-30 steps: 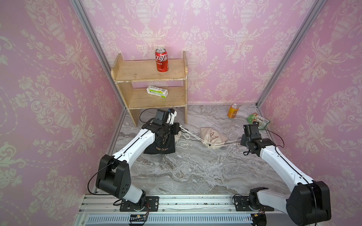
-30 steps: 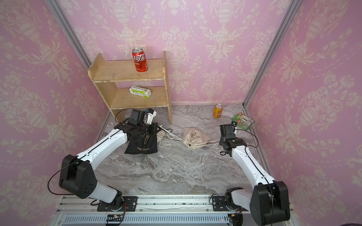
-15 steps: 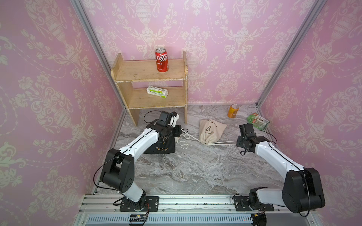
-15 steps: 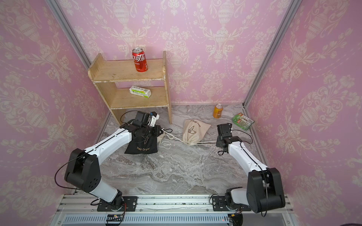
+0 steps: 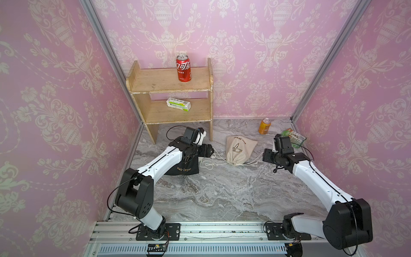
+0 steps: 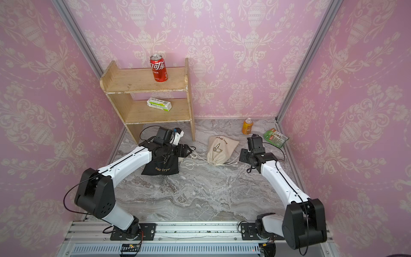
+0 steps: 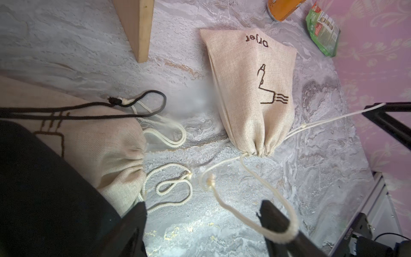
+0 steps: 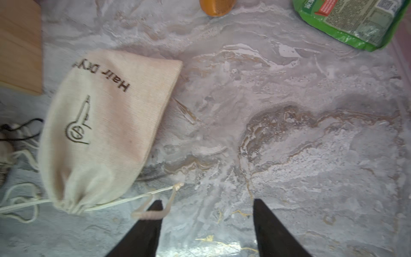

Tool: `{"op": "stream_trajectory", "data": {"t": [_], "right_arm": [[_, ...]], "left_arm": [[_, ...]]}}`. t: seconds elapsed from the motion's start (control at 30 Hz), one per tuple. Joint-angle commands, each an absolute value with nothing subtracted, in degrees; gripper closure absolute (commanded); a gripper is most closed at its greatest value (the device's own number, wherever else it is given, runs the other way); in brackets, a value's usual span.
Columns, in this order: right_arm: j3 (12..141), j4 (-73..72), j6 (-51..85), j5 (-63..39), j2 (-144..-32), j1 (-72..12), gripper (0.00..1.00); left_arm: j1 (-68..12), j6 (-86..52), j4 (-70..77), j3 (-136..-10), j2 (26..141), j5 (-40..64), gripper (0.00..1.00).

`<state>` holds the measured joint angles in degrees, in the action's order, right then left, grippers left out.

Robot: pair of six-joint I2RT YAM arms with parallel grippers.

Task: Pack away hair dryers
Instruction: Place the drawstrings on both sides at the center of the board.

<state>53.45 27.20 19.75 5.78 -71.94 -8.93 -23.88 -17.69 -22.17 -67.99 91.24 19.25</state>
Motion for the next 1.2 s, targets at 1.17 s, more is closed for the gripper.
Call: {"op": "stream_trajectory", "data": {"t": [1.17], "right_arm": [[57.75,30.55,11.74,4.06,-57.35,-11.7,0.0]], "left_arm": [[-12.16,-12.42,-21.73,-56.21,58.63,-6.45,0.01]]}}
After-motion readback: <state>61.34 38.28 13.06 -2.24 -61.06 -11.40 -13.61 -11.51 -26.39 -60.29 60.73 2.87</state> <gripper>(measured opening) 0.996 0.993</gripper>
